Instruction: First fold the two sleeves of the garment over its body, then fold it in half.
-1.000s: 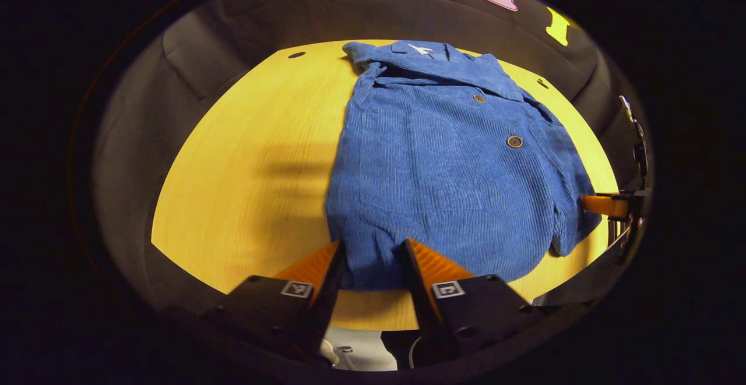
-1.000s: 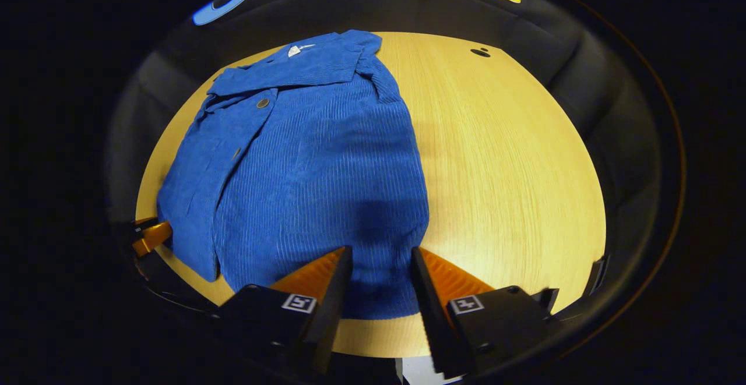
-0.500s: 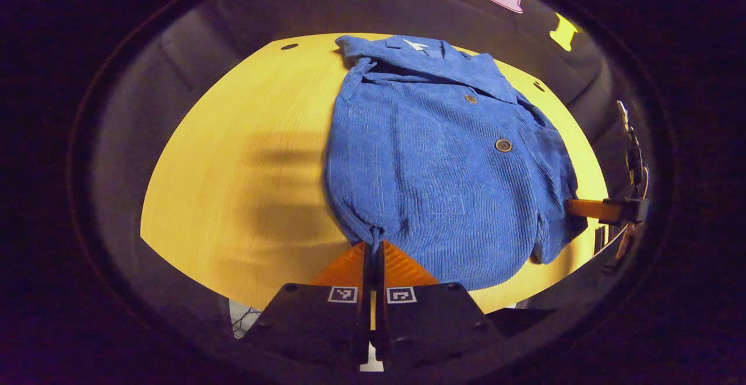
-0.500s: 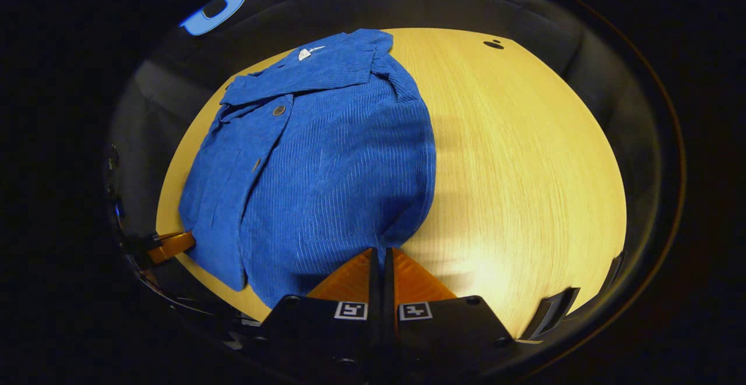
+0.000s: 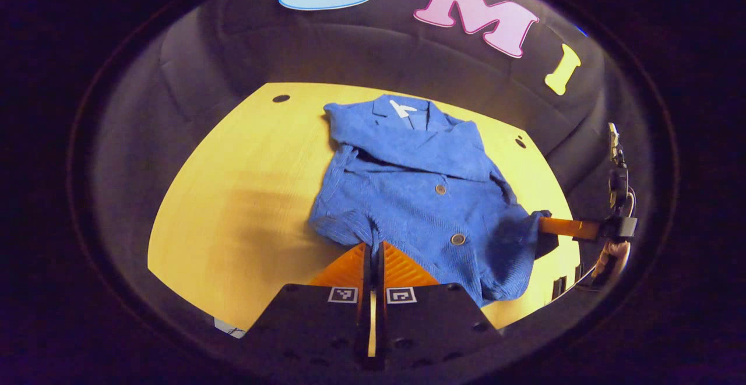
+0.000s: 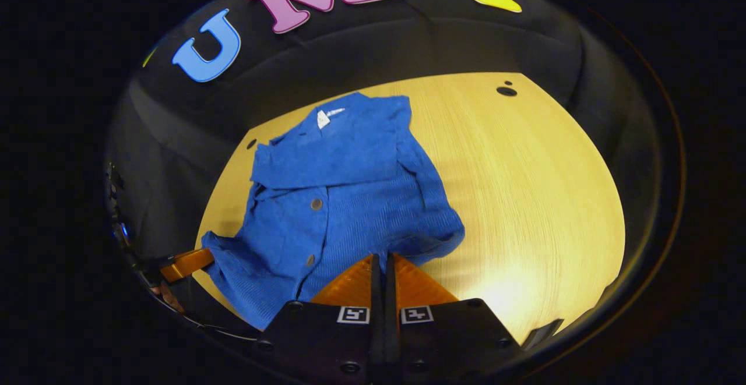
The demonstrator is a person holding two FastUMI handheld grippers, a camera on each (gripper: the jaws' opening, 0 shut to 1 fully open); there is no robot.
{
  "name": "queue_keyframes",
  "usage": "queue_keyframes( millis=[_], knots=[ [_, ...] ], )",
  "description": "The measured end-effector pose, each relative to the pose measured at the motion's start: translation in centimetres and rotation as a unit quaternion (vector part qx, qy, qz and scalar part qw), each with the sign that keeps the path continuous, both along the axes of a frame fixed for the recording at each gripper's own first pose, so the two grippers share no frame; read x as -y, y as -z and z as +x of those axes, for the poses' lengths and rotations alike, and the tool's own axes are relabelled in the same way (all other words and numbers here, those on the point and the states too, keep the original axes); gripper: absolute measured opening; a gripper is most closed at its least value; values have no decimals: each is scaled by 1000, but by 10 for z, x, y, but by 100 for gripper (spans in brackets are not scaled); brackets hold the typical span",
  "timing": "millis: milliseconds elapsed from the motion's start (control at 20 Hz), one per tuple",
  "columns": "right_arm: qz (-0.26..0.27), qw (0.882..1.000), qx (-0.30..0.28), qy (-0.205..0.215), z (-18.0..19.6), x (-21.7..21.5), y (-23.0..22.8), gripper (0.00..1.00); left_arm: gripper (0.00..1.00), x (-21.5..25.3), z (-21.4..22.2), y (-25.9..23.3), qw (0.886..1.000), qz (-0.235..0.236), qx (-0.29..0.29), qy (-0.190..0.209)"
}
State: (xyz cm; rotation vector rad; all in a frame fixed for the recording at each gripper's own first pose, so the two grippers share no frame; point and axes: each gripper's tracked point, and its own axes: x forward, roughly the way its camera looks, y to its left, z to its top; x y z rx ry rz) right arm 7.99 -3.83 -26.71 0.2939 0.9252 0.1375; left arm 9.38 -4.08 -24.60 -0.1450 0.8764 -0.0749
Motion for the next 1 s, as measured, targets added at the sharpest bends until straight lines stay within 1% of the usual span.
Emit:
queue_keyframes(
  millis=[100,250,400,500,650,750,900,1000],
  knots=[
    [8,1000,24,-1,32,-5,-19,5,2,5,32,-24,1000,-2,26,10],
    [32,997,63,14,89,-8,-50,4,2,-3,85,-55,998,13,62,23],
    [37,994,99,28,149,-6,-69,5,2,-17,148,-74,995,25,97,21],
    [28,991,123,38,193,-1,-73,4,2,-31,192,-80,993,29,114,10],
    [17,988,144,46,259,-2,-70,5,2,-46,257,-80,991,20,133,-13],
    [5,987,150,52,291,-3,-56,5,2,-57,297,-70,989,17,141,-28],
    [-17,986,153,67,330,0,-27,5,2,-71,342,-39,990,28,137,-32],
    [-32,985,147,79,348,7,-4,6,1,-73,362,-17,991,42,127,-22]
  ],
)
